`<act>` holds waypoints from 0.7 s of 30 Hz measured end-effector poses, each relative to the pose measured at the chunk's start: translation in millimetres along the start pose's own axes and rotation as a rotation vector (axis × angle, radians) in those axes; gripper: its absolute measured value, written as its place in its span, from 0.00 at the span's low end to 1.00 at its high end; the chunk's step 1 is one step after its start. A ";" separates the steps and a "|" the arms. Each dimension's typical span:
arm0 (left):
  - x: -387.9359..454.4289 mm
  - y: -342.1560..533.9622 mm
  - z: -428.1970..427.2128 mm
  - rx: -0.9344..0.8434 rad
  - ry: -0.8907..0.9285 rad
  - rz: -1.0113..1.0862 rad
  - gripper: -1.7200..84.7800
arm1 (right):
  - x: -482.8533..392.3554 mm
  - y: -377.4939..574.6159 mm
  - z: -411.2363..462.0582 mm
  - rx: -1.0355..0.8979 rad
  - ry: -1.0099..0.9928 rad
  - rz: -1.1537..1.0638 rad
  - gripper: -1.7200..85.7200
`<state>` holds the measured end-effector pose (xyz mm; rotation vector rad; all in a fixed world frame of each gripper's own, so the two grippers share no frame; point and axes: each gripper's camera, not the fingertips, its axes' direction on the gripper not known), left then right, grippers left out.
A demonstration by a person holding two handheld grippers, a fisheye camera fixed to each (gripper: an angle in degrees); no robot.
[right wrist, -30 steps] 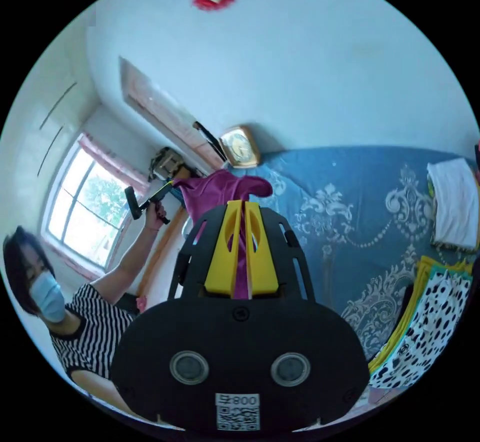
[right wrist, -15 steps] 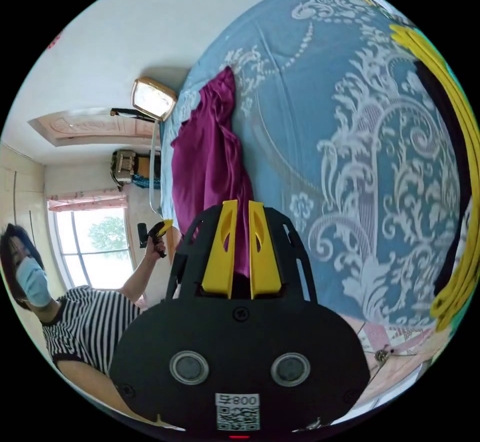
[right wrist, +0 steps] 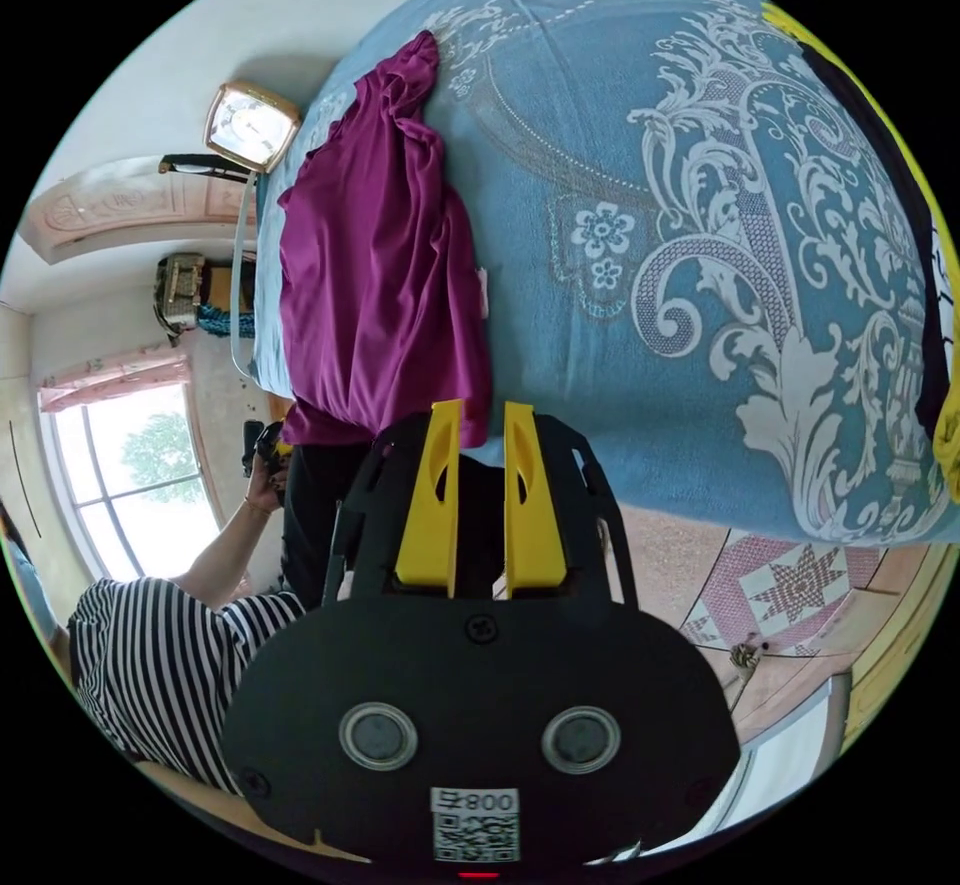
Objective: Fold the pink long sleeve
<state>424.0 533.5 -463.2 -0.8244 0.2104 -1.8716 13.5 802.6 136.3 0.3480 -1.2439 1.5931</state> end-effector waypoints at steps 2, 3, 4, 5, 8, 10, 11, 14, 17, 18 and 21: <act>-3.9 -7.7 -1.4 -0.017 0.007 0.006 0.16 | 7.4 -3.1 -1.2 0.001 -0.021 0.010 0.11; -6.4 -11.5 -3.2 -0.027 0.018 0.008 0.16 | 8.7 -3.8 -1.1 -0.001 -0.024 0.010 0.11; -7.4 -12.7 -5.0 -0.023 0.022 0.009 0.16 | 10.9 -4.9 -0.4 -0.004 -0.019 0.007 0.11; -9.1 -13.9 -9.9 -0.013 0.030 0.011 0.16 | 13.7 -5.2 -1.0 0.003 -0.011 0.009 0.11; -15.5 -12.6 -26.7 0.018 0.074 0.016 0.16 | 24.1 -5.3 -3.1 0.015 -0.022 0.019 0.11; -20.8 -9.8 -38.8 0.047 0.093 0.007 0.16 | 30.5 -5.0 -4.4 0.018 -0.028 0.025 0.10; -23.5 -7.6 -46.6 0.068 0.112 0.004 0.16 | 33.8 -4.6 -5.1 0.021 -0.027 0.026 0.10; -20.7 -5.5 -55.1 0.051 0.127 0.033 0.15 | 38.4 -2.6 -6.5 0.022 -0.003 0.016 0.08; -13.6 -6.0 -49.8 -0.027 0.110 0.067 0.14 | 43.5 0.5 -7.9 0.024 0.024 0.017 0.06; -11.4 -4.5 -52.2 -0.010 0.083 0.067 0.13 | 44.9 1.2 -8.1 0.023 0.027 0.019 0.06; -9.6 -0.8 -59.6 -0.021 0.048 0.068 0.08 | 52.3 5.9 -10.2 0.023 0.033 0.023 0.05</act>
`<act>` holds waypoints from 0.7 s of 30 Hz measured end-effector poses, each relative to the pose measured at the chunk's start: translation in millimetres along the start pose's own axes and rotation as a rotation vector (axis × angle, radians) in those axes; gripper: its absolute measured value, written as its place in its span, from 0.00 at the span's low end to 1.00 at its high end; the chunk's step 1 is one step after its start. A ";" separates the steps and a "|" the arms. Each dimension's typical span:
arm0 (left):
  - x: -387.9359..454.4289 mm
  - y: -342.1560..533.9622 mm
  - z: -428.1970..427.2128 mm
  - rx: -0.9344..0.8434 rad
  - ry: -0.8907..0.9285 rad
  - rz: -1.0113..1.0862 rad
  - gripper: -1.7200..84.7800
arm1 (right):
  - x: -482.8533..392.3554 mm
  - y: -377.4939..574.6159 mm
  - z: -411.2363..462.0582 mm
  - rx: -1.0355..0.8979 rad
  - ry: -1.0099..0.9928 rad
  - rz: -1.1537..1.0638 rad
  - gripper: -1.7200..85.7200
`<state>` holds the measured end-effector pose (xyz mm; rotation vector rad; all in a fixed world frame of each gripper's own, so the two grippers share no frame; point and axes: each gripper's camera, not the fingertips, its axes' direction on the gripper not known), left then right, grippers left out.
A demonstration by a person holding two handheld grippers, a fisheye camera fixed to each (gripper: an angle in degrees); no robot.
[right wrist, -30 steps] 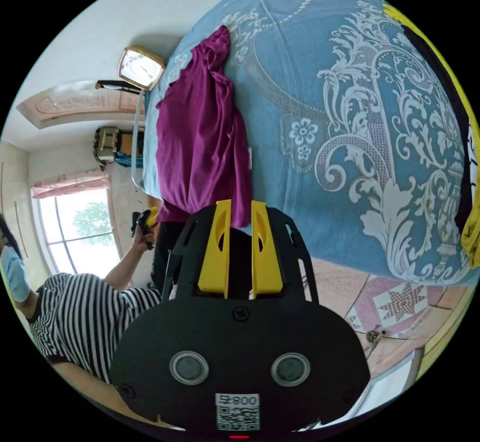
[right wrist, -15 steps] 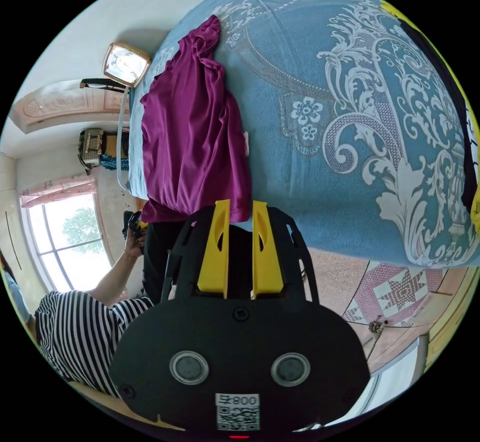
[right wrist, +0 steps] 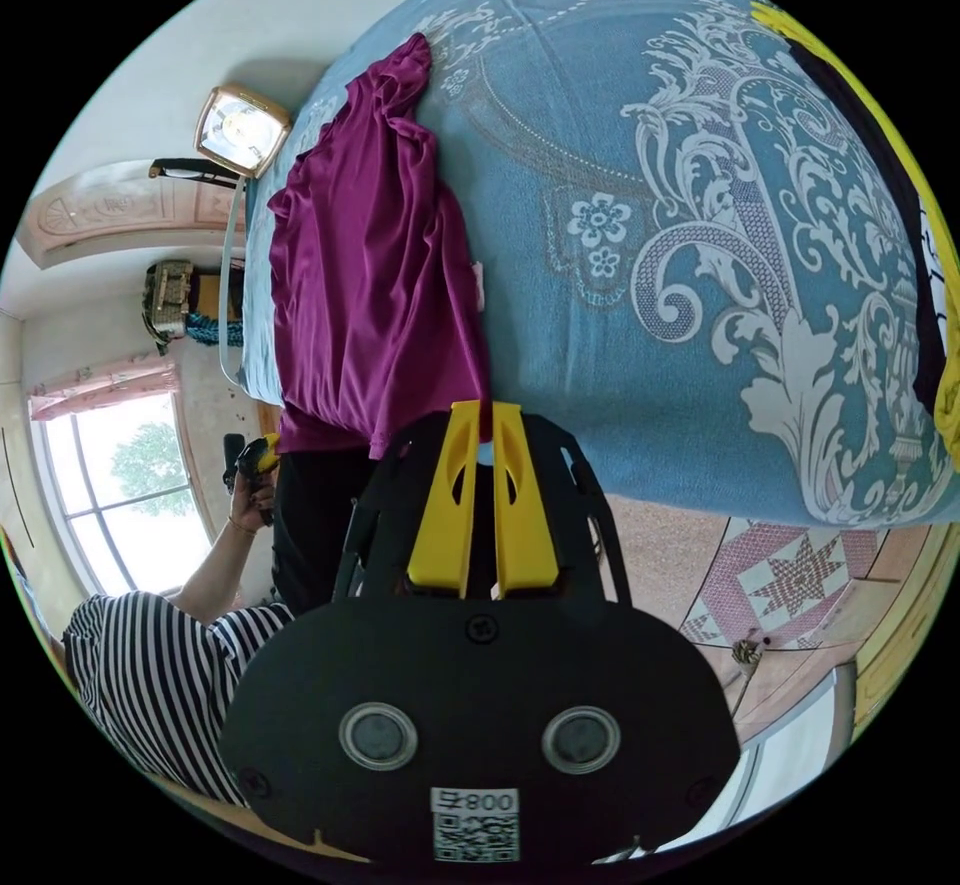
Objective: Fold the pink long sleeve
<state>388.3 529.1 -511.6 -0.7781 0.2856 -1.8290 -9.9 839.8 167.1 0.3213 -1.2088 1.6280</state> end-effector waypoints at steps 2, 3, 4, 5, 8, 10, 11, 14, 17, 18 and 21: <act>4.3 3.2 -6.2 0.000 0.034 0.035 0.05 | 5.2 4.5 -1.8 -0.004 0.000 -0.001 0.04; 7.9 5.6 -10.6 0.009 0.050 0.044 0.05 | 6.1 5.6 -2.2 -0.007 0.003 -0.003 0.04; 10.1 6.7 -12.6 0.011 0.050 0.051 0.04 | 6.9 7.9 -3.2 -0.015 0.010 -0.005 0.04; 14.8 8.6 -16.2 0.010 0.047 0.063 0.04 | 6.3 10.3 -4.5 -0.028 0.016 -0.014 0.04; 28.4 12.2 -25.9 0.029 0.083 0.098 0.03 | 3.6 16.7 -14.8 -0.023 -0.041 -0.047 0.03; 36.0 10.0 -31.9 0.049 0.108 0.112 0.03 | 5.5 15.3 -26.9 0.011 -0.104 -0.052 0.03; 41.1 3.7 -34.9 0.056 0.120 0.119 0.03 | 7.5 8.7 -37.9 0.037 -0.141 -0.051 0.03; 68.6 -33.8 -44.1 0.071 0.115 0.172 0.03 | -0.8 -25.2 -85.1 0.134 -0.227 -0.094 0.03; 137.3 -86.6 -68.1 0.135 0.109 0.321 0.03 | -34.0 -62.0 -164.1 0.279 -0.278 -0.192 0.03; 174.5 -103.6 -84.5 0.187 0.118 0.394 0.03 | -43.0 -66.9 -183.0 0.314 -0.284 -0.215 0.03; 280.1 -121.3 -130.7 0.290 0.090 0.616 0.03 | -94.3 -70.1 -277.8 0.488 -0.271 -0.355 0.03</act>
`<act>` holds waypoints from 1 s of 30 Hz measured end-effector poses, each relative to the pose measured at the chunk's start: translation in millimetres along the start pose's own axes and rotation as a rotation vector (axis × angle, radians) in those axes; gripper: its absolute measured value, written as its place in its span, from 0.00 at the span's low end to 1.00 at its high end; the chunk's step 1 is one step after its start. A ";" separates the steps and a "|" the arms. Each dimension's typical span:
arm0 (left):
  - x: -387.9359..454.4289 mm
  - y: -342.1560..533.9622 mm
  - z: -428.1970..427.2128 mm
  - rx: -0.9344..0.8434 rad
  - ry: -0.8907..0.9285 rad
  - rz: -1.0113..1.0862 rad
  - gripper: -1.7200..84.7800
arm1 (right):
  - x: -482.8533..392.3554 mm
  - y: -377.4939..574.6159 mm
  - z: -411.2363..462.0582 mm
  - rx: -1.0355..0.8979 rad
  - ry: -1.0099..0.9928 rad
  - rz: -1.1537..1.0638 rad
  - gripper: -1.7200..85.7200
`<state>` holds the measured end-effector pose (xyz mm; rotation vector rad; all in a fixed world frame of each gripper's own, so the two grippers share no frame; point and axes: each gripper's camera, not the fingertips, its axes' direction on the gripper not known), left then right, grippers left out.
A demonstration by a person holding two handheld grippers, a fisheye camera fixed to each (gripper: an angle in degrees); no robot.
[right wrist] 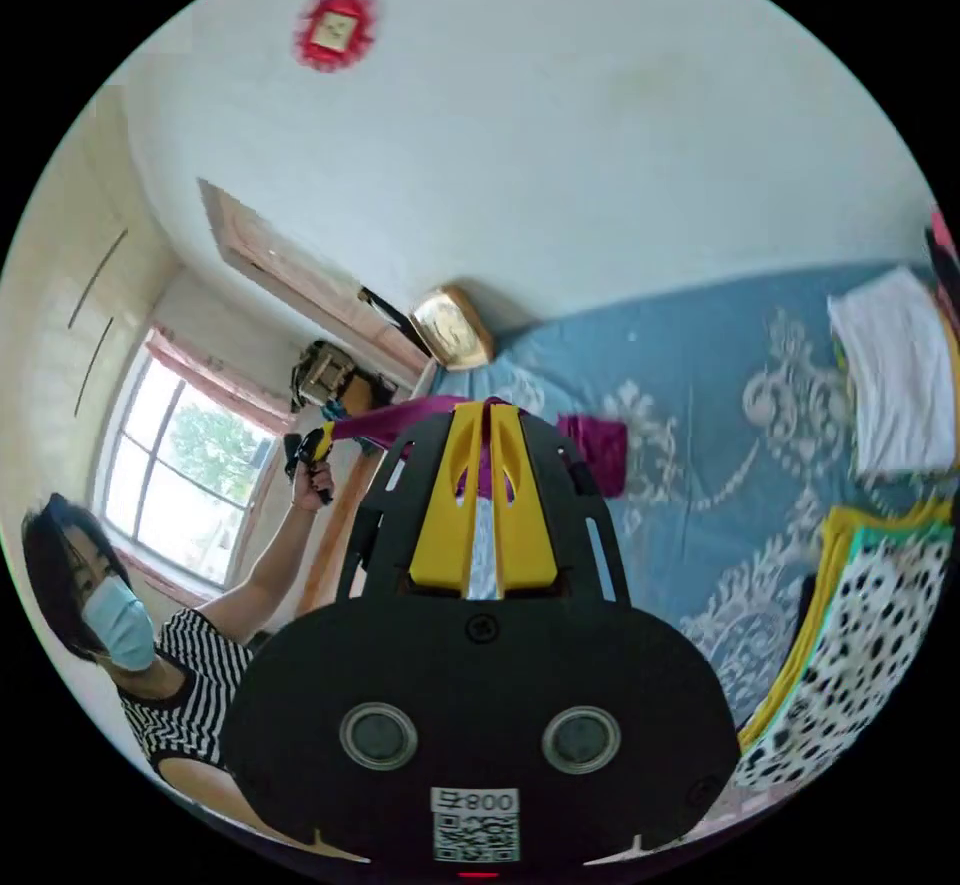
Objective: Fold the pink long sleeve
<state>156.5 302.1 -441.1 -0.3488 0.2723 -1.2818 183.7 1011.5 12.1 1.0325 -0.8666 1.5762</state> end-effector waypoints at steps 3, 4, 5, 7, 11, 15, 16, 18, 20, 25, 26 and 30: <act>85.7 -47.1 -29.6 0.056 -0.039 0.221 0.03 | -63.9 -25.1 -58.1 0.111 0.047 -0.156 0.03; 100.1 -51.1 -35.7 0.067 -0.047 0.255 0.03 | -82.9 -24.7 -77.1 0.141 0.066 -0.203 0.03; 124.9 -55.1 -46.8 0.075 -0.066 0.311 0.03 | -97.0 -18.9 -94.4 0.174 0.077 -0.237 0.03; 150.6 -51.5 -61.9 0.075 -0.087 0.361 0.03 | -106.0 -2.3 -114.5 0.209 0.065 -0.262 0.03; 158.9 -5.7 -86.8 0.036 -0.073 0.356 0.03 | -84.5 63.2 -131.3 0.219 -0.025 -0.234 0.03; 118.4 74.1 -92.4 -0.093 -0.100 0.238 0.03 | -45.4 140.0 -113.2 0.122 -0.020 -0.146 0.03; 109.4 87.3 -92.1 -0.114 -0.099 0.211 0.03 | -28.3 169.5 -102.9 0.081 -0.017 -0.095 0.03; 65.9 144.4 -91.0 -0.186 -0.112 0.062 0.03 | 0.7 215.4 -85.9 0.017 -0.026 -0.005 0.03; 27.8 188.8 -89.2 -0.235 -0.118 -0.080 0.03 | 44.3 275.9 -58.2 -0.089 0.012 0.153 0.03; -56.6 296.7 -87.8 -0.289 -0.132 -0.444 0.03 | 119.1 372.3 -15.0 -0.264 0.042 0.441 0.03; -65.4 313.6 -88.8 -0.306 -0.150 -0.477 0.03 | 129.3 386.0 -11.5 -0.280 0.049 0.482 0.03; -75.3 342.9 -95.5 -0.350 -0.171 -0.496 0.03 | 142.5 403.7 -10.4 -0.322 0.080 0.504 0.03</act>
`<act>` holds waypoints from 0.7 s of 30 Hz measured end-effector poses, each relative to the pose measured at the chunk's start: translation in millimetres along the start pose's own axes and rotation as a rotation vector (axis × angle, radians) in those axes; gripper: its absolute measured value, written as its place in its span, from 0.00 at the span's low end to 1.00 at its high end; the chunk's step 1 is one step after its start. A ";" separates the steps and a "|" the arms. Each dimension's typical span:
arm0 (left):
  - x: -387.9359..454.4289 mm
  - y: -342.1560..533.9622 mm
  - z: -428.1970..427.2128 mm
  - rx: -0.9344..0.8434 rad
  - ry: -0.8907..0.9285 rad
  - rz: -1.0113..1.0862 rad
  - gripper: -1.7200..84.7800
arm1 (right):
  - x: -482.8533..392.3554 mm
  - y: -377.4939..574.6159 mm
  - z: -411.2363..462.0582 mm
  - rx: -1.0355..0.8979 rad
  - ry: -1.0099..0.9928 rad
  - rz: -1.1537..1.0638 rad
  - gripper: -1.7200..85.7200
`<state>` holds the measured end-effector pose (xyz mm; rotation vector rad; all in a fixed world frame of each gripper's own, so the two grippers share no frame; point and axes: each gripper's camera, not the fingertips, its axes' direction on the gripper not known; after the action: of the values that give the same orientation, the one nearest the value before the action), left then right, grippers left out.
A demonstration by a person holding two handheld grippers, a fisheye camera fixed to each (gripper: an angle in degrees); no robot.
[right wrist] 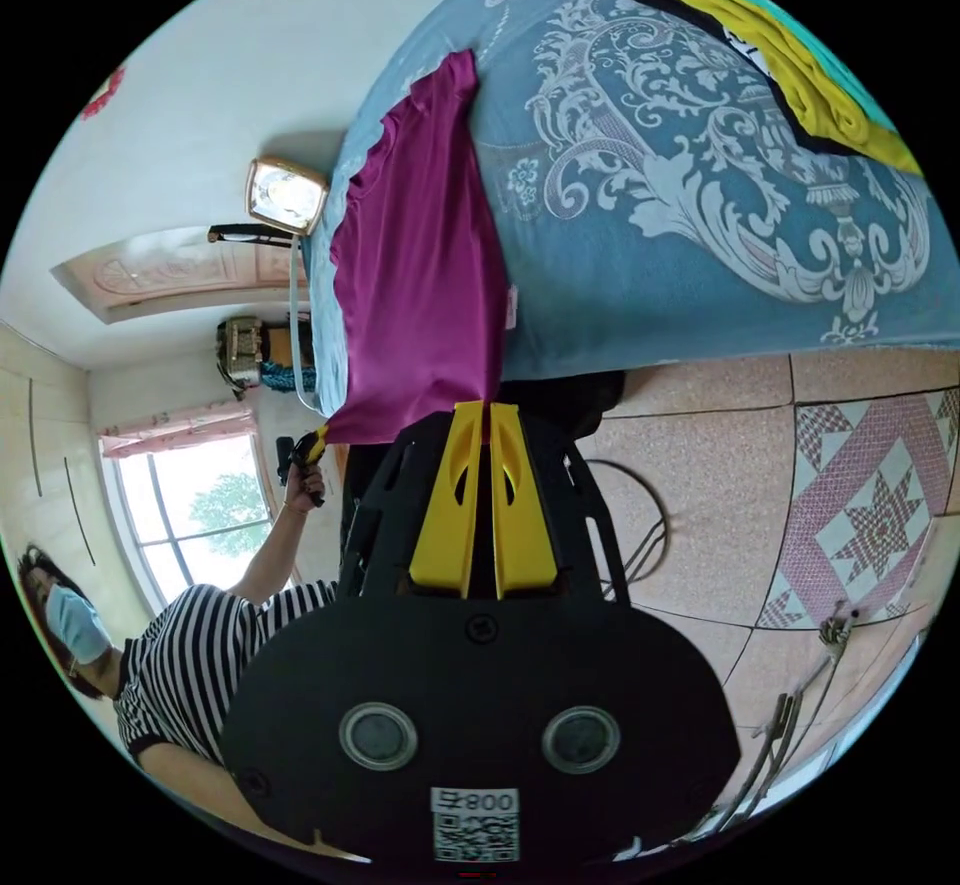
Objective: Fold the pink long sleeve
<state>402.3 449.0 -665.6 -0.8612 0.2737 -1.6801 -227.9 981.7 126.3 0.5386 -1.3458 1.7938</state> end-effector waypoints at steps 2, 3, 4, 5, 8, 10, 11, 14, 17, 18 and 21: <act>-6.0 4.7 -3.7 0.011 0.014 0.004 0.03 | 5.6 0.5 -2.9 0.000 -0.010 -0.004 0.03; -9.6 6.8 -6.1 0.014 0.006 0.006 0.03 | 6.6 0.5 -3.7 0.001 -0.006 -0.005 0.03; -11.1 7.8 -7.3 0.016 0.001 0.009 0.03 | 8.3 0.6 -4.9 0.000 -0.007 -0.008 0.03; -14.1 9.6 -9.2 0.018 0.000 0.015 0.03 | 9.7 1.0 -6.2 0.001 -0.013 -0.012 0.03; -22.6 14.9 -12.7 0.025 0.006 0.026 0.03 | 13.8 3.3 -9.7 0.006 -0.015 -0.025 0.03; -29.5 18.4 -14.2 0.026 0.002 0.026 0.03 | 18.5 4.2 -11.0 0.004 -0.011 -0.023 0.03; -35.4 21.0 -15.0 0.028 0.002 0.020 0.03 | 22.3 4.4 -11.5 0.003 -0.009 -0.021 0.03; -50.9 27.1 -15.3 0.038 0.007 0.006 0.03 | 32.4 4.4 -11.8 0.008 -0.017 -0.010 0.03; -66.2 32.2 -12.0 0.036 -0.005 -0.010 0.03 | 42.1 3.5 -9.2 0.001 -0.013 -0.001 0.03; -72.0 34.0 -9.9 0.031 -0.016 -0.016 0.03 | 44.0 3.6 -8.6 -0.001 -0.013 0.002 0.03; -84.0 38.8 -5.0 0.025 -0.031 -0.022 0.03 | 50.3 5.7 -8.6 0.001 -0.019 -0.001 0.03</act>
<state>432.9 513.0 -725.2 -0.8743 0.2223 -1.6859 -260.6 1006.7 157.1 0.5581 -1.3568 1.7931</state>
